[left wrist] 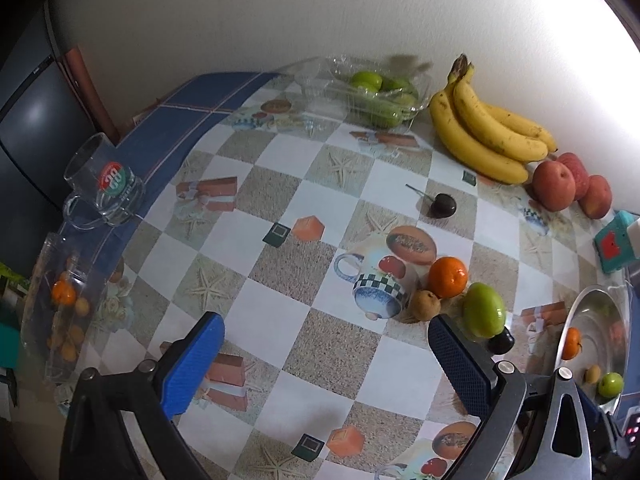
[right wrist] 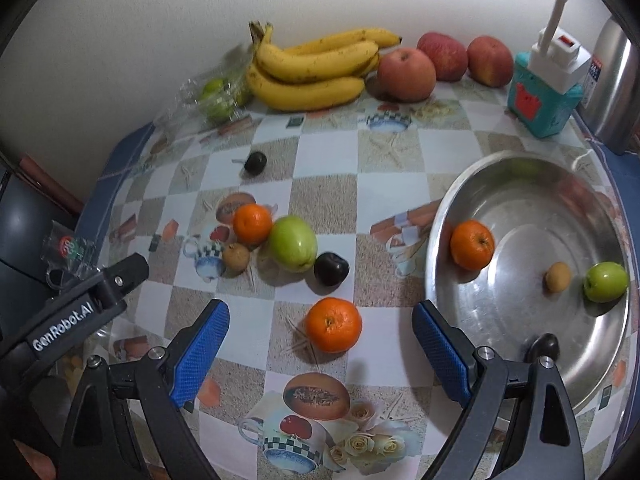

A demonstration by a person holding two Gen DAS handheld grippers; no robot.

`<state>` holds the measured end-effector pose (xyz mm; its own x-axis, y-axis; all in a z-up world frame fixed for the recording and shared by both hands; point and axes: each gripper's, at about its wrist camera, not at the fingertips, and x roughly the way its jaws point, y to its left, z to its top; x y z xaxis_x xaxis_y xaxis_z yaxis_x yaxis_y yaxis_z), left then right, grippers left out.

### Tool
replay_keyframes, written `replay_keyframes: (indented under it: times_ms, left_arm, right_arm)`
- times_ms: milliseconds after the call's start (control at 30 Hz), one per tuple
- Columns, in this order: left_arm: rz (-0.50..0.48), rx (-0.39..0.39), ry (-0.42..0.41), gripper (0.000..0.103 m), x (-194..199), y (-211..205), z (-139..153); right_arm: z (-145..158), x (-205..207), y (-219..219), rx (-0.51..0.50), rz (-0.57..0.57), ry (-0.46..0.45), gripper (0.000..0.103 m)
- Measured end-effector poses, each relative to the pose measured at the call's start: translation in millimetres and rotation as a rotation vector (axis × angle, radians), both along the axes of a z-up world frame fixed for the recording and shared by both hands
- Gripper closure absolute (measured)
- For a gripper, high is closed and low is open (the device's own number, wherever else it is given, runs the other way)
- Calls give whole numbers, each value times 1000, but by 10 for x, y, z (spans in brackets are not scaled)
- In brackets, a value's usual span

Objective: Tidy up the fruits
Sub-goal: 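Move the left gripper to a brown kiwi while the right gripper approaches an orange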

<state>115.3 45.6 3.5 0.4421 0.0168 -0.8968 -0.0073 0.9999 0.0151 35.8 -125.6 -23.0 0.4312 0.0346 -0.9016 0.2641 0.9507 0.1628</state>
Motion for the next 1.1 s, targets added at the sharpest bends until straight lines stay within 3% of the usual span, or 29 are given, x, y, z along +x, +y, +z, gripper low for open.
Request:
replay_keyframes:
  times_ms: [233,467,600,800,867,933,1100]
  left_arm:
    - [-20,-1,34,0,98,-38,-145]
    - [-99,-25,68,0,216,-176,-298]
    - [-139,-7,80,0,296,-261,-397]
    - [-203,-33,80,2,362,-362,-492]
    - [-227,-29,75,10,373,-406,-509]
    - [-247,-23,72,13,379,-453,-526]
    - [-281,-52,77,29,384,-537,-547]
  right_arm:
    - [-258,63,29,1,18,61,10]
    - [-350,93,27,17,19,63,11]
    - [-382,109,6,10,10,72,25]
    - [-440,130,-13,20,4,85,27]
    - [-456,137,-18,18,-1,88,30]
    - [-470,139,-38,21,-11,89,41]
    - [-504,134,-76,28,-21,97,41]
